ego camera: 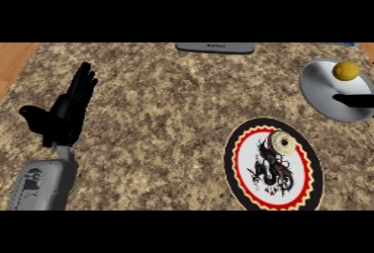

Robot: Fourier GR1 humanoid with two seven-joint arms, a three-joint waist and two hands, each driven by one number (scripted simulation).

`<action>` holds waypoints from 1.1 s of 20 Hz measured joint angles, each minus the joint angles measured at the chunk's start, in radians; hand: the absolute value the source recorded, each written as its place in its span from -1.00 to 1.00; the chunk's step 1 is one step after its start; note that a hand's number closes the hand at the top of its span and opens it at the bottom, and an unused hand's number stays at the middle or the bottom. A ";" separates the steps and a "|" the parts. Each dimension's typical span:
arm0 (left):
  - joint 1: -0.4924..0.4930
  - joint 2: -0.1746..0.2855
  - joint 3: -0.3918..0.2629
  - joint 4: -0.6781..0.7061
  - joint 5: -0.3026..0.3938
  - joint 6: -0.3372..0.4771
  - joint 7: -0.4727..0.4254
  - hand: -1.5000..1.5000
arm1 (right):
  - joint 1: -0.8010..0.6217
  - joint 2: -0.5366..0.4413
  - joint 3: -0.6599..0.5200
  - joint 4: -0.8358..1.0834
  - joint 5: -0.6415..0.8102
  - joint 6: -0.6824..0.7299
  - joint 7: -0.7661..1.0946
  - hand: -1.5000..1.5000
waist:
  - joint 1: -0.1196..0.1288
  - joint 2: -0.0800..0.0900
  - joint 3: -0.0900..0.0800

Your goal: Pick the lemon from the plate and place it in the pan

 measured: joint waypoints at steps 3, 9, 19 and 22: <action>-0.004 -0.001 0.003 0.015 -0.006 0.007 -0.003 0.00 | -0.001 0.007 -0.050 -0.017 -0.054 -0.020 -0.076 -1.00 | -0.010 -0.004 -0.001; 0.027 0.004 0.014 0.002 -0.007 0.014 0.000 0.00 | 0.044 0.017 -0.164 -0.039 -0.198 0.046 -0.240 -1.00 | -0.039 -0.021 -0.005; 0.067 0.022 0.049 0.018 -0.007 0.022 -0.015 0.00 | 0.220 0.046 -0.189 -0.190 -0.351 0.362 -0.362 -1.00 | -0.100 -0.049 -0.012; 0.068 0.021 0.051 0.018 -0.010 0.030 -0.004 0.00 | 0.281 0.090 -0.175 -0.297 -0.376 0.400 -0.338 -1.00 | -0.115 -0.055 -0.014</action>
